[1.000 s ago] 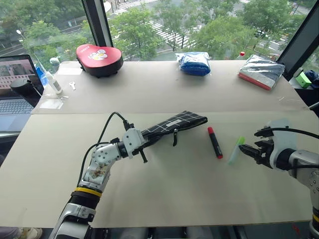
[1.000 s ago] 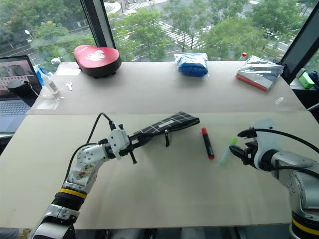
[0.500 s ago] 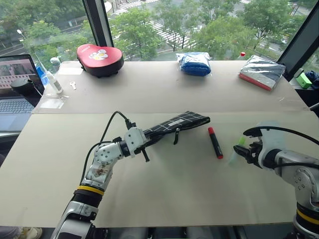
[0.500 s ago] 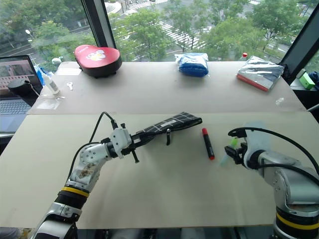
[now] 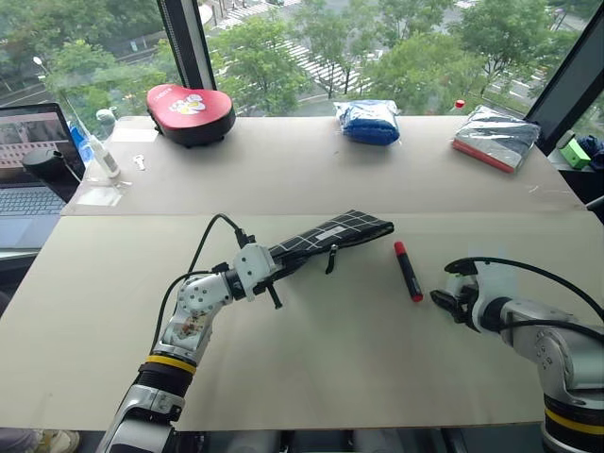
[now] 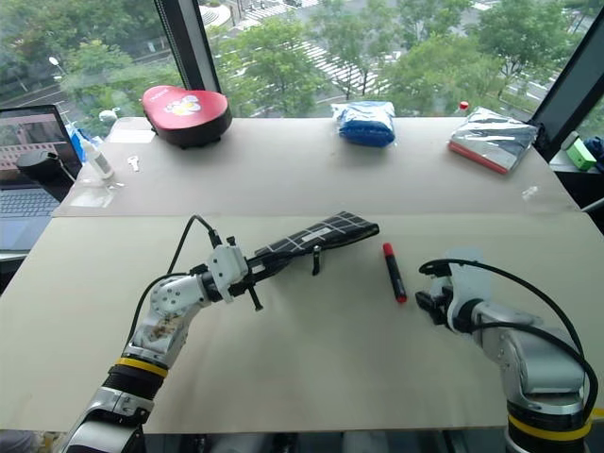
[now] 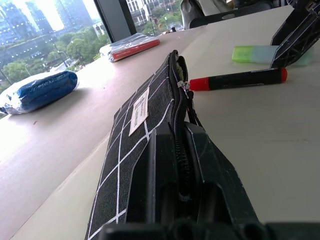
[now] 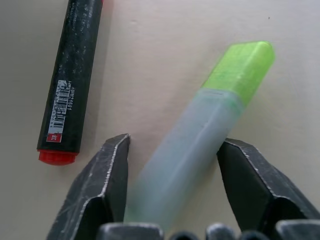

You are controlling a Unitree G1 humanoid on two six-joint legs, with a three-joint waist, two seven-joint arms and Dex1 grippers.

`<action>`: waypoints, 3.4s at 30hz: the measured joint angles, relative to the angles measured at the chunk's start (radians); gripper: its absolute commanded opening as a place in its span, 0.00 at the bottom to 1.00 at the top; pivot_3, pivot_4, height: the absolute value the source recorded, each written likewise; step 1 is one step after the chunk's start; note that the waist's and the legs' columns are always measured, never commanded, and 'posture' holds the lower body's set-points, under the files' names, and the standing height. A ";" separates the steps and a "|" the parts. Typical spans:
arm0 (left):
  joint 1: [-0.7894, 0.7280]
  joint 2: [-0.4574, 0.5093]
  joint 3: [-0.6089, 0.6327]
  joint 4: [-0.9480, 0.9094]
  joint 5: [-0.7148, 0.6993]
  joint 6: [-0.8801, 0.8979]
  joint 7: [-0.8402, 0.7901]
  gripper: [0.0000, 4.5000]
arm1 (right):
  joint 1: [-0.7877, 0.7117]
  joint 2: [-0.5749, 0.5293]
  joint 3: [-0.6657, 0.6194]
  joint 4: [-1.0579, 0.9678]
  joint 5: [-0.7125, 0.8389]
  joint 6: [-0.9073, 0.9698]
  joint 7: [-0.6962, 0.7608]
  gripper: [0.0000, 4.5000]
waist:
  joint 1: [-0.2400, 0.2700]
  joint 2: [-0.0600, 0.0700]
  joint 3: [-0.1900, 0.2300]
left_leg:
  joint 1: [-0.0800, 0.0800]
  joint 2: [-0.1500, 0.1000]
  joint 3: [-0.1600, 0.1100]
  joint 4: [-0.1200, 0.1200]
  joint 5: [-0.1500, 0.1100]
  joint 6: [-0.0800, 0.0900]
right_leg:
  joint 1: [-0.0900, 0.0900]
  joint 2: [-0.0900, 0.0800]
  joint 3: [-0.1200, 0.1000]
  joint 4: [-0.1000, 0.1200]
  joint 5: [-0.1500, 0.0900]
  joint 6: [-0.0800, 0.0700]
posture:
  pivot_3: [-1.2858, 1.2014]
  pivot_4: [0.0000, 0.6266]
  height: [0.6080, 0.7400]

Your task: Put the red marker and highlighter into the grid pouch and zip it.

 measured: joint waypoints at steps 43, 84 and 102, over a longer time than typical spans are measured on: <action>-0.023 0.008 0.001 0.003 -0.001 -0.018 -0.031 0.00 | -0.070 -0.484 0.347 0.376 -0.708 -1.598 0.199 0.09 | -0.011 -0.001 0.000 | 0.000 0.000 0.002 0.000 0.004 -0.007 | -0.001 0.000 0.001 0.000 0.000 0.001 | 0.52 0.24 1.00; -0.011 -0.002 -0.007 -0.003 0.011 -0.018 -0.012 0.00 | -0.418 -0.110 0.588 0.694 -0.821 -1.826 0.304 0.84 | -0.014 0.000 0.000 | 0.000 0.000 0.001 0.000 0.004 -0.007 | -0.002 0.001 0.001 0.000 0.000 0.000 | 0.52 0.24 1.00; -0.011 0.009 -0.009 -0.029 0.011 -0.013 -0.001 0.00 | -0.158 -0.411 0.100 0.138 0.315 -0.685 0.658 0.84 | -0.005 0.000 0.000 | -0.001 0.001 -0.001 0.000 -0.003 0.003 | -0.001 0.000 0.002 -0.001 0.000 0.000 | 0.52 0.24 1.00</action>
